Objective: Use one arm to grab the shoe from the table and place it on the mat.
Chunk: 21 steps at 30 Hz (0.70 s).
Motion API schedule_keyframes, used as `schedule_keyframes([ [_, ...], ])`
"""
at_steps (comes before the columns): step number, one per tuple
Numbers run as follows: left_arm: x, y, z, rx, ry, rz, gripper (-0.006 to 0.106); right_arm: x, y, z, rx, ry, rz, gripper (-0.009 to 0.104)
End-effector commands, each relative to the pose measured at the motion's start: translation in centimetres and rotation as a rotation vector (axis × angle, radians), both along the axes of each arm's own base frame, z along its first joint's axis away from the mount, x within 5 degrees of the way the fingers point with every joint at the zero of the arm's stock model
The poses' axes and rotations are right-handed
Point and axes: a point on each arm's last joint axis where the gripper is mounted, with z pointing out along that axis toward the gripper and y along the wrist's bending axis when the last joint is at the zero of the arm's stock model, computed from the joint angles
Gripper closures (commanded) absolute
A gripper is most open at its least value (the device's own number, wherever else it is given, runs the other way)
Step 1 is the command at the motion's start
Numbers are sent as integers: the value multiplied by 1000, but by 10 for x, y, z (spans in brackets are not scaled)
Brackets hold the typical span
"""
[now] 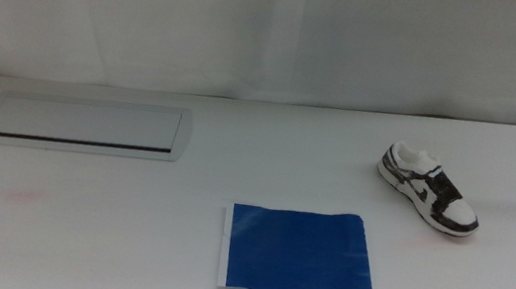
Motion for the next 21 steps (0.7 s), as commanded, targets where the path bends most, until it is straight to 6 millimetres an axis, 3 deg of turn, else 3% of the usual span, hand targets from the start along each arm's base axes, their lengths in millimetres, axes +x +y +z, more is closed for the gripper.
schedule_keyframes([
  [1,0,0,-13,-19,34,1,103,0,0,-13,-11,41,-3,98],
  [12,0,0,-13,-19,34,1,103,0,0,-15,-14,66,-5,98],
  [14,0,0,-13,-19,34,1,103,0,0,-14,-13,50,-4,92],
  [16,0,0,-13,-19,34,1,103,0,0,-14,-13,50,-4,81],
  [17,0,0,-13,-19,34,1,103,0,0,-14,-13,50,-4,70],
  [21,0,0,-13,-19,34,1,103,0,0,-14,-4,49,-4,-1],
])
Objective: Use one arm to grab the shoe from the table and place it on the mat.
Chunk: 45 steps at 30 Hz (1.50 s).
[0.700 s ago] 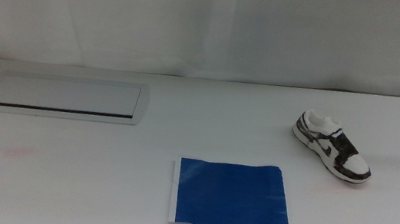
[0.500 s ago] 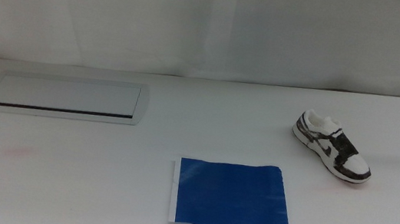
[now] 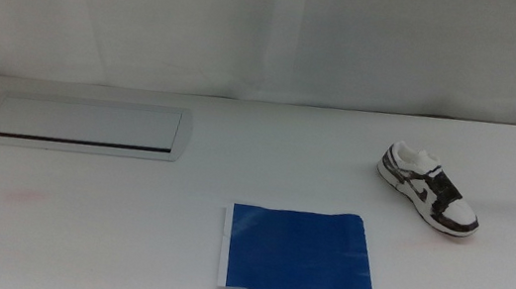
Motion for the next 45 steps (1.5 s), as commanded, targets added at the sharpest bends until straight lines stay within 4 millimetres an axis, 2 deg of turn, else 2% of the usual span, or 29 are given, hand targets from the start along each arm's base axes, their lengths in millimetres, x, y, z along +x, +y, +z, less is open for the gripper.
schedule_keyframes([
  [1,0,0,-13,-19,34,1,103,0,0,-11,-11,20,-1,-8],
  [8,0,0,-13,-19,36,1,103,0,0,-1,28,-62,0,-8],
  [17,0,0,-13,-19,36,1,103,2,0,24,107,-12,-2,-8],
  [23,0,0,-13,-19,36,1,103,9,4,61,192,137,16,-8],
  [29,0,0,-13,-19,36,1,103,27,7,113,75,220,48,-8],
  [36,0,0,-13,-19,36,1,103,72,11,159,-123,312,105,-8],
  [38,0,0,-13,-19,36,1,103,91,13,168,-172,366,135,-8],
  [39,0,0,-13,-19,36,1,103,113,17,172,-232,427,189,-8],
  [45,0,0,-13,-19,36,1,103,177,28,170,-360,576,364,-8],
])
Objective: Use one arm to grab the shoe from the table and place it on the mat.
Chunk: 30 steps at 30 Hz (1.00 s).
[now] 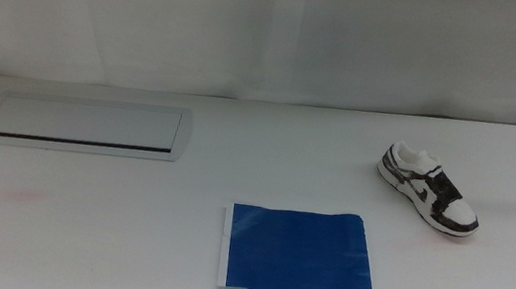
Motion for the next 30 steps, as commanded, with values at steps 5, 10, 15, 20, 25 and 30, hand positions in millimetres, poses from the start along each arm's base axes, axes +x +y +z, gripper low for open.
schedule_keyframes([
  [5,0,0,-13,-19,36,1,103,62,8,-27,-101,162,166,-8],
  [10,0,0,-13,-19,36,1,103,91,10,-58,-161,248,259,-8],
  [15,0,0,-13,-19,36,1,103,120,24,-105,-218,298,358,-8],
  [20,0,0,-13,-19,36,1,103,135,43,-136,-284,332,418,-8],
  [25,0,0,-13,-19,36,1,103,157,54,-158,-303,366,428,-8],
  [30,0,0,-13,-19,36,1,103,174,57,-167,-304,399,440,-8],
])
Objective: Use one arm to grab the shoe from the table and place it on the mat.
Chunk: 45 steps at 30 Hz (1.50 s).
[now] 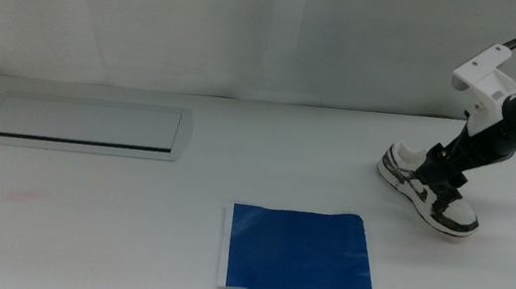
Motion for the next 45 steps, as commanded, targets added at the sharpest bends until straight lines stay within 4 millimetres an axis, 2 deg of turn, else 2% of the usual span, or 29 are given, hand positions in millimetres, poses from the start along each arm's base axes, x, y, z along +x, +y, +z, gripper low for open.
schedule_keyframes([
  [1,0,0,-13,-19,32,2,103,8,2,-3,-9,11,11,-8],
  [16,0,0,-13,-19,32,2,103,17,24,-49,-35,97,57,-8],
  [27,0,0,-13,-19,32,2,103,21,24,-69,-44,123,40,-8],
  [31,0,0,-13,-19,32,2,103,21,23,-71,-53,124,31,-2],
  [34,0,0,-13,-19,32,2,103,21,22,-71,-76,122,37,12],
  [35,0,0,-13,-19,32,2,103,21,21,-71,-83,122,40,22],
  [37,0,0,-13,-19,32,2,103,21,20,-72,-96,124,47,45],
  [40,0,0,-13,-19,32,2,103,20,19,-72,-108,132,54,92],
  [41,0,0,-13,-19,32,2,103,20,19,-72,-107,136,51,97],
  [45,0,0,-13,-19,32,2,103,21,19,-68,-90,137,3,97],
])
